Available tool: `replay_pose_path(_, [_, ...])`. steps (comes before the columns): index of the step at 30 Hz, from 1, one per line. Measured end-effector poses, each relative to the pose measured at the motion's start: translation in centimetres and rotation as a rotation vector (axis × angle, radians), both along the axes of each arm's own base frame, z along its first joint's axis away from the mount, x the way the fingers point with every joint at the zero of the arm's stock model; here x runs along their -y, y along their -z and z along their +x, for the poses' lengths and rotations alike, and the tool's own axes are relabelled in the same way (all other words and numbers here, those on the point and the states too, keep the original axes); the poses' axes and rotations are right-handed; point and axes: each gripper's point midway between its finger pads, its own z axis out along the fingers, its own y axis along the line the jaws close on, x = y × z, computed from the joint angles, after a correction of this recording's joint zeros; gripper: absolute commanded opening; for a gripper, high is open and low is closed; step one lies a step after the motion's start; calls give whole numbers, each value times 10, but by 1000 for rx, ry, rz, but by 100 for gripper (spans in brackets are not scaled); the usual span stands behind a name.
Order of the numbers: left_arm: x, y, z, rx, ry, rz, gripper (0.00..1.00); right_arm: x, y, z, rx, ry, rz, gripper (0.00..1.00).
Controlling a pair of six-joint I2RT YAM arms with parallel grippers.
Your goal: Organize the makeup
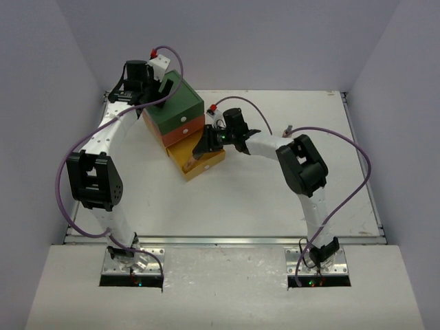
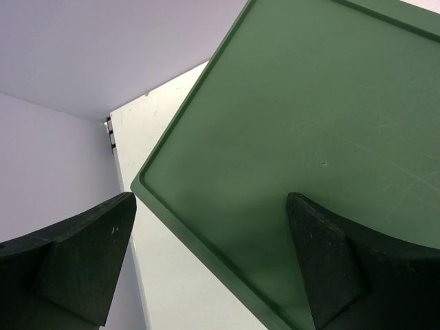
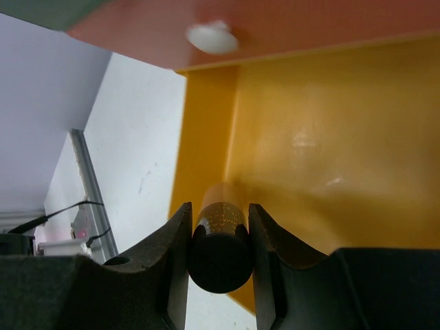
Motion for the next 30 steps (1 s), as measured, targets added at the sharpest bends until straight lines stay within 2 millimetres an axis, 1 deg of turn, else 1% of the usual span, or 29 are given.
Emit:
replay_pose_path(2, [0,0,0,0,0,0,91,1,11,-3,-33,-3,-10,26])
replay_pose_path(6, [0,0,0,0,-1,0,91,1,9,-2,-33,-10,-28,47])
replay_pose_path(8, [0,0,0,0,-2,1,91,2,7,3,-8,-8,-52,52])
replay_pose_path(10, [0,0,0,0,-2,1,92,4,7,8,25,-5,-78,55])
replay_pose_path(13, [-1,0,0,0,-3,2,92,9,9,15,68,-1,-135,65])
replay_pose_path(15, [-1,0,0,0,-3,2,91,11,4,21,102,-3,-164,72])
replay_pose_path(18, [-1,0,0,0,-3,2,92,12,-8,32,172,-12,-201,83])
replay_pose_path(21, [-1,0,0,0,-3,2,92,17,-23,41,238,-2,-237,98])
replay_pose_path(23, [-1,0,0,1,-1,5,92,27,-36,44,291,18,-277,99])
replay_pose_path(24, [-1,0,0,1,-1,7,92,34,-47,45,322,30,-295,99])
replay_pose_path(25, [-1,0,0,1,-1,9,92,42,-61,47,356,52,-308,99])
replay_pose_path(27, [-1,-1,0,1,1,13,92,63,-97,50,414,104,-314,99])
replay_pose_path(28, [-2,-1,0,1,1,15,92,78,-117,53,439,140,-311,99])
replay_pose_path(30, [-2,-1,0,2,3,17,92,115,-158,67,489,238,-302,99])
